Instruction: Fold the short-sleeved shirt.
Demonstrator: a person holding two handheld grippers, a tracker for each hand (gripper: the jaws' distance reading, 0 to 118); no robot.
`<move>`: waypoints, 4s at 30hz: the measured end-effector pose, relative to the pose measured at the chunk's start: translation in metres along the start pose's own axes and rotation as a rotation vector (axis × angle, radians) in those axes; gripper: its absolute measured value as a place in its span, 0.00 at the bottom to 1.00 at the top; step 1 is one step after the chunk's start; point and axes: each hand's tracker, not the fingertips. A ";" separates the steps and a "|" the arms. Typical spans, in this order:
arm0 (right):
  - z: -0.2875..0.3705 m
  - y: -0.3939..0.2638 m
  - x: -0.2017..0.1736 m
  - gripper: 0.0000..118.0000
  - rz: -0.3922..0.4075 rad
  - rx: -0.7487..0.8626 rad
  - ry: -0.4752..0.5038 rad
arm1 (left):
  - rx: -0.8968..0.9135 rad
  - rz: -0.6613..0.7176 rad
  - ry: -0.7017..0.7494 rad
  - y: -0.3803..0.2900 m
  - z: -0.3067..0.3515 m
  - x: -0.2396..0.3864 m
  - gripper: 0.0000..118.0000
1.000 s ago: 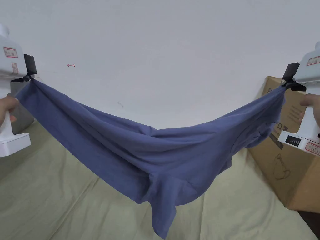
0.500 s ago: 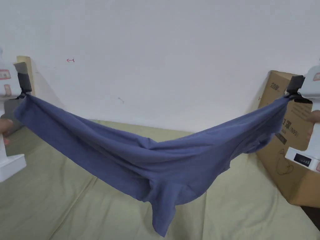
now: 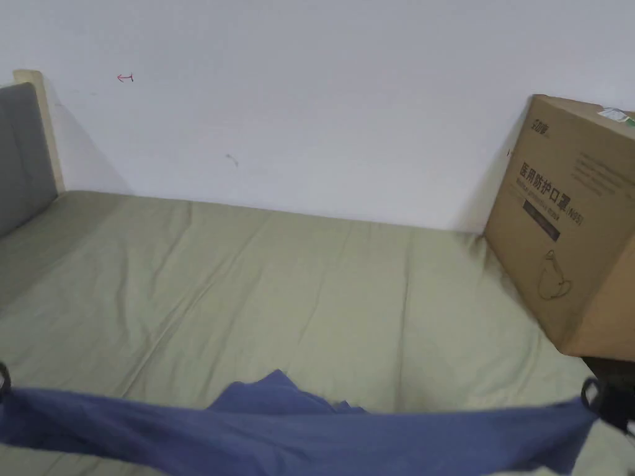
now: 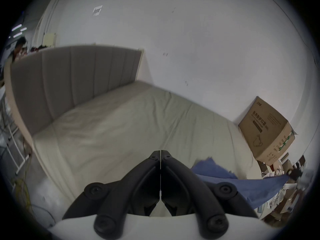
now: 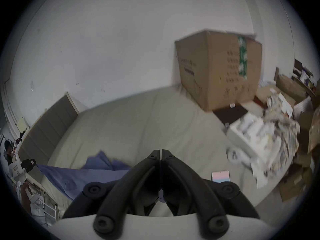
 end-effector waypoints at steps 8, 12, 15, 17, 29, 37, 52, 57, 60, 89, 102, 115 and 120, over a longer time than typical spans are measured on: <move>-0.010 -0.131 0.058 0.01 -0.113 -0.204 -0.068 | -0.175 -0.070 0.111 -0.086 0.000 -0.030 0.00; -0.018 -0.162 0.077 0.01 -0.209 -0.255 -0.092 | -0.210 -0.034 0.119 -0.101 -0.005 -0.046 0.00; -0.026 -0.171 0.078 0.01 -0.175 -0.288 -0.103 | -0.235 -0.040 0.128 -0.107 -0.009 -0.051 0.00; -0.029 -0.169 0.075 0.11 -0.142 -0.313 -0.130 | -0.281 -0.019 0.115 -0.100 -0.013 -0.052 0.20; 0.114 -0.126 -0.011 0.81 0.052 0.110 -0.036 | 0.022 -0.115 -0.249 -0.050 0.109 0.032 0.63; 0.162 -0.185 -0.076 0.00 0.163 0.142 -0.012 | 0.029 -0.186 -0.293 -0.116 0.153 0.087 0.00; 0.144 -0.192 -0.059 0.00 0.038 0.036 0.064 | -0.196 -0.292 -0.485 -0.047 -0.032 0.171 0.00; 0.134 -0.196 -0.048 0.00 0.021 -0.004 0.047 | -0.405 -0.347 -0.316 -0.030 -0.187 0.240 0.32; 0.129 -0.195 -0.040 0.00 -0.009 -0.029 0.038 | -0.547 -0.387 -0.245 -0.041 -0.276 0.267 0.53; 0.004 -0.131 0.048 0.84 -0.072 -0.227 -0.090 | -0.527 -0.378 -0.286 -0.052 -0.198 0.260 0.04; -0.105 -0.130 0.049 0.11 -0.069 -0.414 -0.029 | -0.416 -0.349 -0.351 -0.018 -0.091 0.206 0.04; -0.003 -0.025 0.007 0.07 -0.019 -0.096 0.109 | -0.147 -0.342 -0.378 0.045 -0.004 0.189 0.04; 0.032 0.021 -0.010 0.07 -0.027 0.023 0.172 | 0.010 -0.301 -0.350 0.089 0.042 0.169 0.04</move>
